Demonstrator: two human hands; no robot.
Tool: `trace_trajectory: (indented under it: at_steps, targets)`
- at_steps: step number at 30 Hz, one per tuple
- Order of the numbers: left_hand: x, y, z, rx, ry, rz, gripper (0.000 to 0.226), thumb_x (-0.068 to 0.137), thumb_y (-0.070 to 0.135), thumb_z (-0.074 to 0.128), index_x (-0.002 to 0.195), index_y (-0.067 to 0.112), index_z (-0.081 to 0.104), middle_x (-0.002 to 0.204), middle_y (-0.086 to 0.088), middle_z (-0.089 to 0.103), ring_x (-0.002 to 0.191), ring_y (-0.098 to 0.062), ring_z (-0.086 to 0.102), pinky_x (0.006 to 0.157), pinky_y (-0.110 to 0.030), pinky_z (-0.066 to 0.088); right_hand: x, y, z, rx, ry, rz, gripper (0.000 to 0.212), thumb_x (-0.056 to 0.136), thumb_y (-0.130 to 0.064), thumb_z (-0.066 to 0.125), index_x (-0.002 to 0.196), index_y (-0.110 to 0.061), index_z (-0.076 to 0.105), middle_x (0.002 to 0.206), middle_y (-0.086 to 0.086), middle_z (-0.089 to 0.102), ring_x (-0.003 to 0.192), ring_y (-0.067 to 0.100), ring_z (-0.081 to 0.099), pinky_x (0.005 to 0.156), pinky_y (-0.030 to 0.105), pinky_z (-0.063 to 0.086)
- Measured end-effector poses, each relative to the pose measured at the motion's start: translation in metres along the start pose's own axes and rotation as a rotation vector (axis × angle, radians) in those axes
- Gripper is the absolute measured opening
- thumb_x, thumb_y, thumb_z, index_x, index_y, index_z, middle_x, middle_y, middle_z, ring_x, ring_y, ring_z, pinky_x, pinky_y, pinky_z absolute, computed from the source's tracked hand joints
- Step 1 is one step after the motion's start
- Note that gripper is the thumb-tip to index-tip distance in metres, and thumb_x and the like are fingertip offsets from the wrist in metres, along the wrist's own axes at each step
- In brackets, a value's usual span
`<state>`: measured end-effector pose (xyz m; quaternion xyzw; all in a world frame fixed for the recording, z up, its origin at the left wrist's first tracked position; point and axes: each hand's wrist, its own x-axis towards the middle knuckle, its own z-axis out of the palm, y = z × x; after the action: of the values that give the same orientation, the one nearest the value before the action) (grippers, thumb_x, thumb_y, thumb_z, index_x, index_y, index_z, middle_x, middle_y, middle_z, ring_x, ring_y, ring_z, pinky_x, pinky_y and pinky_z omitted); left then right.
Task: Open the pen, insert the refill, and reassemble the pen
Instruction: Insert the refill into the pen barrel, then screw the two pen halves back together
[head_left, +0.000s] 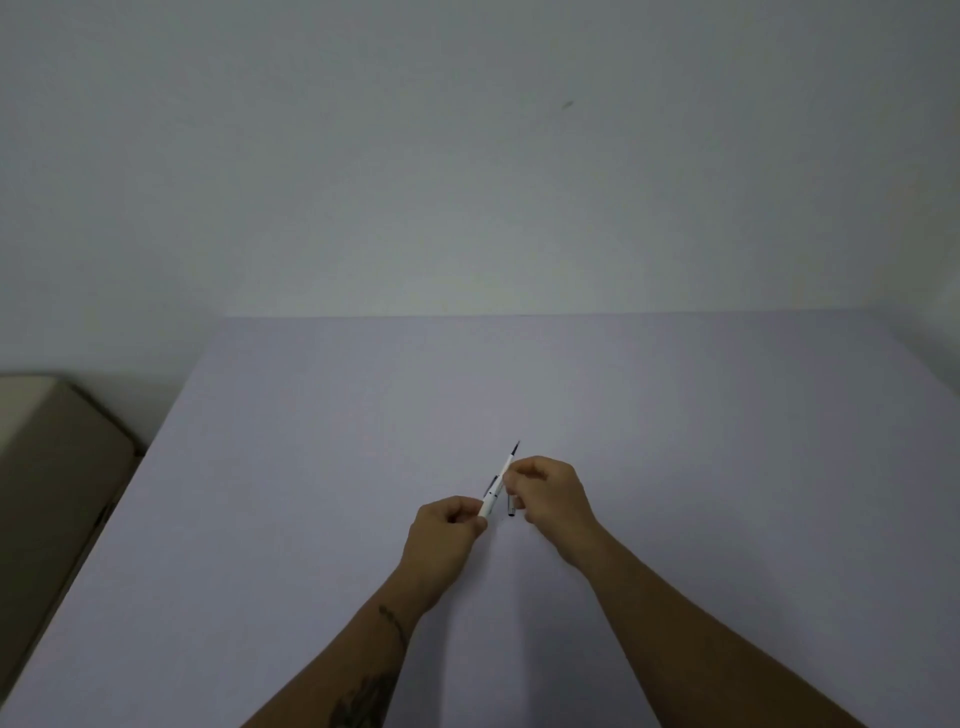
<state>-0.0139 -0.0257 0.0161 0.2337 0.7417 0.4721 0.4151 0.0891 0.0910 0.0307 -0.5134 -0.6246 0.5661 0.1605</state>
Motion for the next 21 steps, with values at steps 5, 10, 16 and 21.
trace_trajectory:
  at_steps: [5,10,16,21]
  targets:
    - [-0.001,-0.003,-0.001,0.023,0.004,-0.008,0.021,0.087,0.013,0.062,0.08,0.028,0.075,0.054,0.02,0.064,0.054,0.001,0.057,0.054,-0.016,0.044,0.003,-0.008,0.002,0.137,0.012,0.059,0.014,0.084,-0.016,0.066,0.071,-0.016,0.071,0.064,0.002,0.064,0.055,0.012,0.057,0.051,0.024,0.049]
    - [0.001,-0.004,-0.002,0.017,-0.003,-0.013,0.022,0.086,0.01,0.062,0.08,0.025,0.076,0.053,0.017,0.063,0.054,-0.003,0.055,0.056,-0.021,0.045,-0.001,-0.002,0.011,0.016,-0.042,0.028,0.013,0.082,-0.013,0.065,0.071,-0.008,0.071,0.063,0.004,0.059,0.061,0.019,0.051,0.058,0.031,0.041]
    - [0.006,-0.017,-0.007,0.057,0.017,-0.052,0.018,0.086,0.011,0.063,0.083,0.022,0.076,0.065,0.006,0.064,0.062,-0.011,0.055,0.059,-0.025,0.046,0.004,0.012,0.01,-0.008,-0.02,0.097,0.008,0.077,-0.018,0.066,0.075,-0.019,0.073,0.07,-0.002,0.069,0.063,0.015,0.06,0.059,0.03,0.048]
    - [0.013,-0.024,-0.014,0.089,0.037,-0.091,0.015,0.086,0.012,0.064,0.082,0.023,0.074,0.068,0.004,0.062,0.063,-0.012,0.054,0.061,-0.027,0.047,0.02,0.027,0.002,-0.342,0.043,0.101,0.018,0.082,-0.018,0.059,0.092,-0.022,0.073,0.095,-0.001,0.072,0.091,0.02,0.066,0.077,0.027,0.05]
